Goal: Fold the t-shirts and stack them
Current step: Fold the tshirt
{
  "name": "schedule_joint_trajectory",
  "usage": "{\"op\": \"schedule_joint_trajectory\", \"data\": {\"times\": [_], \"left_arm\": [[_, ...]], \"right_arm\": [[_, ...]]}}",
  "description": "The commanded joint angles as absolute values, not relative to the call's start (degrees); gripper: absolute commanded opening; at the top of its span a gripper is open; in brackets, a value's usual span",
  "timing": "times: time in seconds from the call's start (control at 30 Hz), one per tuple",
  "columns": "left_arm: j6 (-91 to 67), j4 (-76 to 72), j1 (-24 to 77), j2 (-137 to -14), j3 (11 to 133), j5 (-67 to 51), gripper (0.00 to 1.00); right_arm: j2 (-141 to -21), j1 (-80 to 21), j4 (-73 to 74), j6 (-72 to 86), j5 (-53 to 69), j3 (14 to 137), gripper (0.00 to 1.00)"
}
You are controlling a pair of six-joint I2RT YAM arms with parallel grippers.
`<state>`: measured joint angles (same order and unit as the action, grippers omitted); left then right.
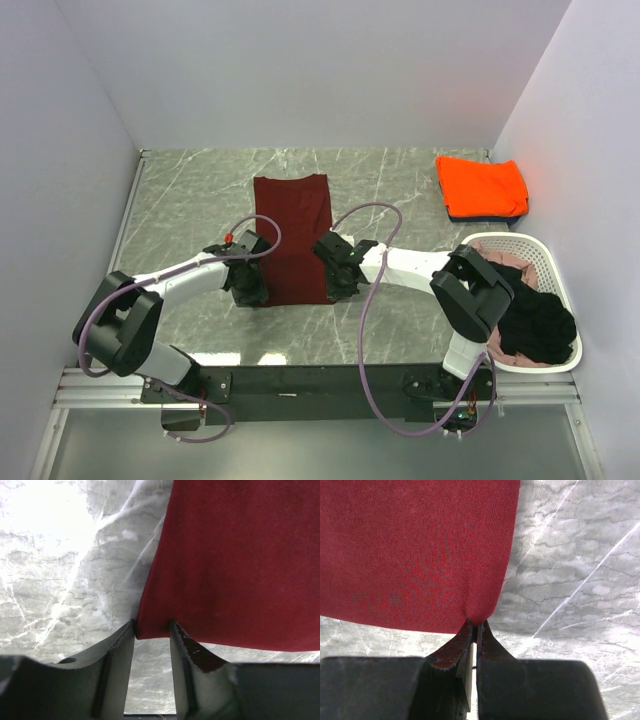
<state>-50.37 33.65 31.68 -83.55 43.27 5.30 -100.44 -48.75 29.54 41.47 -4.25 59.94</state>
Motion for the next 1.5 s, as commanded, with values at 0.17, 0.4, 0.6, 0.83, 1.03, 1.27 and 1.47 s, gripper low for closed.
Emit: {"op": "schedule_joint_trajectory", "data": {"times": [0.17,0.4,0.6,0.83,1.03,1.27,1.47], "left_arm": [[-50.9,31.2,33.5,-88.2,39.9,6.5,0.18],[-52.4,37.2,38.6,-84.7,38.9,4.1,0.01],[-63.5,47.3,53.5,-71.0,34.5,-1.6,0.01],[-84.4,54.8,77.7,-55.9,35.1,-7.6,0.02],[-86.4,60.3,78.4,-54.3,42.8,-5.6,0.06],[-69.6,61.7,58.3,-53.1,48.7,-4.4,0.06],[-59.5,60.8,46.8,-57.6,55.1,-4.0,0.06]], "right_arm": [[-104.2,-49.3,34.4,40.4,-3.1,55.5,0.0],[-101.0,-51.0,35.9,39.8,-1.1,53.3,0.0],[-88.5,-59.7,40.0,43.1,4.1,44.1,0.0],[-71.4,-70.5,49.1,52.5,9.1,38.1,0.0],[-66.2,-68.6,59.3,51.2,4.9,46.2,0.0],[-68.6,-57.9,64.4,41.2,1.4,59.2,0.0],[-75.4,-52.7,66.2,34.5,0.2,70.2,0.0]]}}
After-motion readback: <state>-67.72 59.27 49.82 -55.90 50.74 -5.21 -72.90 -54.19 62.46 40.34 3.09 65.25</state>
